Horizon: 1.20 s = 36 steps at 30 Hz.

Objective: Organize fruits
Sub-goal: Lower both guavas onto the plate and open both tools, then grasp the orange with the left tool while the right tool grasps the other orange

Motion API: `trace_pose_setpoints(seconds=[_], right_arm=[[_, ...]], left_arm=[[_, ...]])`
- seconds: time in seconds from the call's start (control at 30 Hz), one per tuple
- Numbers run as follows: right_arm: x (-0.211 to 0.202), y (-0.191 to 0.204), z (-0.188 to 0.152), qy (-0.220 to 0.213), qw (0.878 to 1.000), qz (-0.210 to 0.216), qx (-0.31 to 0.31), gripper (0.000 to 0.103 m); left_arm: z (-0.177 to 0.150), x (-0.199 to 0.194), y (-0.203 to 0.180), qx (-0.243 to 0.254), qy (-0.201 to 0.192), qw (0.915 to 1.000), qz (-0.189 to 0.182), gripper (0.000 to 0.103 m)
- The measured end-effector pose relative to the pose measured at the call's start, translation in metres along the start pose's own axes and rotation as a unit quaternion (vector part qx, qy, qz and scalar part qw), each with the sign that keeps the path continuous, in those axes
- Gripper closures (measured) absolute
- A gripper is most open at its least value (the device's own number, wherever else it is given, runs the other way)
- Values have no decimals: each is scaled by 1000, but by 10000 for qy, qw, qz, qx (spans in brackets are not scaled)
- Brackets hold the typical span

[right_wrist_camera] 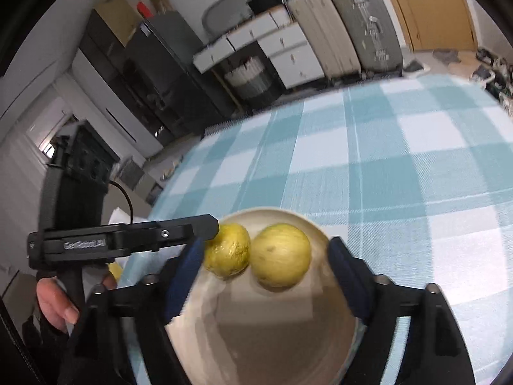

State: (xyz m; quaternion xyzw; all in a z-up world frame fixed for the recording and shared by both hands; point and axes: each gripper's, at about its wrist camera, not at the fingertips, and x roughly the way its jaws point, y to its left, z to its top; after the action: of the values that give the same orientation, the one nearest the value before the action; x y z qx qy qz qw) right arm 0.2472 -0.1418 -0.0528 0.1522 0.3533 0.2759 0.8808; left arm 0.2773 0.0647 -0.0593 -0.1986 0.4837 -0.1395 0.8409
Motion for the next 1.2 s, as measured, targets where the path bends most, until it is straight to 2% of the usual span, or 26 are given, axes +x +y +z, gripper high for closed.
trace_pose_setpoints(seconds=[0.1,0.27,0.4,0.5,0.67,0.73,0.8,1.0,1.2], right_arm=[[-19,5,-3,-176,9997,-97,-123,15],[-49,15,-16,-489,9978,-274,-355,8],[-70,23,-29,-756,9941,-490,-610,5],[-82,32,-40,-916,9898,-619,-894,3],[-101,47,-56,-1062,9850,-655,-1193,1],[-108,50,-62,-1105,9847,-601,-1209,1],[-115,54,-68,-1165,9836,-605,-1239,1],[-131,62,-85,-1305,9810,-579,-1311,1],[-142,69,-99,-1335,9799,-593,-1357,1]], left_arm=[[-8,-15,-7,76,-134,9996,225,39],[-30,-45,-27,370,-489,9944,861,32],[-53,-66,-46,645,-790,9860,1321,23],[-71,-80,-57,772,-1003,9794,1572,22],[-98,-100,-70,809,-1329,9707,1833,15],[-111,-109,-74,804,-1519,9655,1956,6],[-121,-116,-79,848,-1643,9610,2059,1],[-147,-132,-91,880,-1829,9530,2250,1],[-171,-138,-96,832,-1838,9519,2306,1]])
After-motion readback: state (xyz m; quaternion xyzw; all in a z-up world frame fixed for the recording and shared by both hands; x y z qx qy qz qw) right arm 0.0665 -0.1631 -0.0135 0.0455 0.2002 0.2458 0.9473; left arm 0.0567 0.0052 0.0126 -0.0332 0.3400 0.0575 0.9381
